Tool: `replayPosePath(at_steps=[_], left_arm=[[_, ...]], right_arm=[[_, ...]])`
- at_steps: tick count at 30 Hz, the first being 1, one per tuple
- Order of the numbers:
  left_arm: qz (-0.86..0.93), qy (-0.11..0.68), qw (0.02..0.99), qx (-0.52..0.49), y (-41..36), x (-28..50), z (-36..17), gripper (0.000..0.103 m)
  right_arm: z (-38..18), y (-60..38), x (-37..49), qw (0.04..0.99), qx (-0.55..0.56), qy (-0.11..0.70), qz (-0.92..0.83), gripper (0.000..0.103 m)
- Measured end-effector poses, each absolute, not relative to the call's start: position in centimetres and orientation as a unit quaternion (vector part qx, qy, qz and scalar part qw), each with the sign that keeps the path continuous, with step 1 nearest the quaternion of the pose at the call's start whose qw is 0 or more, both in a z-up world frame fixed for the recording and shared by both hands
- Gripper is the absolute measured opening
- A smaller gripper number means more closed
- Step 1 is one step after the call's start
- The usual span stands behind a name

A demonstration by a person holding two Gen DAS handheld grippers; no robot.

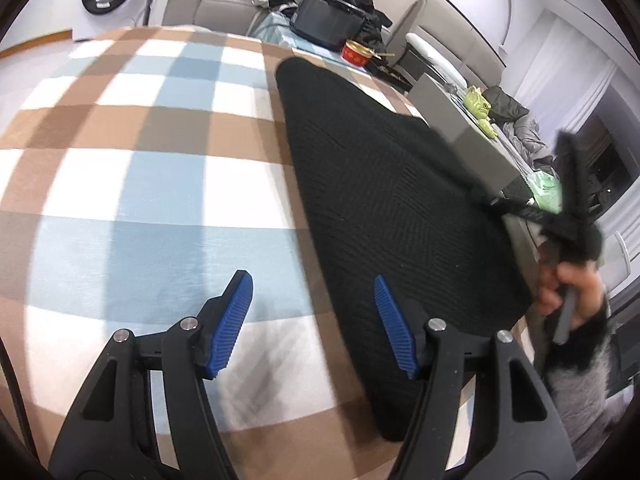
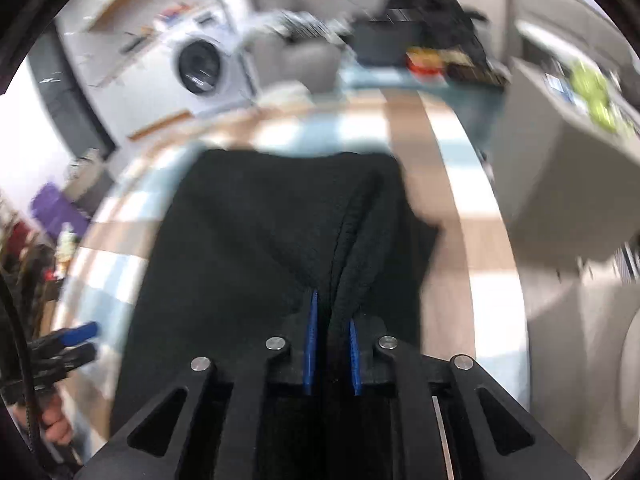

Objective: Fold small clothes

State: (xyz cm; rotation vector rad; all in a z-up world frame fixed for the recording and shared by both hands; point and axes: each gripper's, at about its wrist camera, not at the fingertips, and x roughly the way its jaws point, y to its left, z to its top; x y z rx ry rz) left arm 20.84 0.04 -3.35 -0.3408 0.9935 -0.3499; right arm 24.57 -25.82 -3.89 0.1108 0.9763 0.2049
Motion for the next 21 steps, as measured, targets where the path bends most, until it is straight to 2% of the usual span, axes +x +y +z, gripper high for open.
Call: replayPosePath(at_steps=[2,4,5,6,8,9,10,11,13,17,21], left_arm=[[-0.177,0.481,0.843,-0.165,-1.0,21.6,-3.8,0.061],[-0.178,0.484,0.841,-0.162,-1.8,22.1,-4.1,0.061],[-0.177,0.487,0.840,-0.162,-2.1,22.3,-4.4,0.061],[-0.179,0.490,0.838,-0.163,-2.4,22.7,-4.6,0.061],[-0.184,0.484,0.838,-0.173,-2.9,23.3,-4.9,0.061],[-0.186,0.479,0.840,-0.176,-3.0,23.7,-5.0,0.052],[-0.190,0.477,0.839,-0.179,-3.2,24.0,-5.1,0.038],[-0.191,0.479,0.838,-0.179,-3.4,24.4,-5.3,0.034],[-0.186,0.479,0.841,-0.170,-3.8,24.9,-5.5,0.019],[-0.184,0.477,0.844,-0.162,-3.7,25.4,-5.6,0.017],[-0.156,0.469,0.855,-0.155,-2.6,25.3,-5.5,0.016]], right_arm=[[-5.3,-26.1,24.7,0.867,0.060,0.486,0.090,0.024],[-5.0,-26.8,23.8,0.871,0.065,0.477,0.094,0.037],[-4.6,-27.0,23.2,0.876,0.063,0.469,0.093,0.048],[-4.3,-27.4,22.4,0.882,0.063,0.459,0.089,0.049],[-4.2,-28.2,21.1,0.881,0.074,0.457,0.094,0.049],[-4.3,-28.3,20.7,0.877,0.081,0.462,0.101,0.049],[-4.6,-28.5,20.5,0.875,0.089,0.465,0.105,0.049],[-5.1,-28.6,20.6,0.871,0.094,0.472,0.104,0.048],[-6.1,-28.7,20.6,0.864,0.105,0.481,0.109,0.041],[-7.1,-27.8,20.8,0.860,0.114,0.481,0.127,0.033],[-7.5,-26.5,21.2,0.859,0.122,0.479,0.136,0.032]])
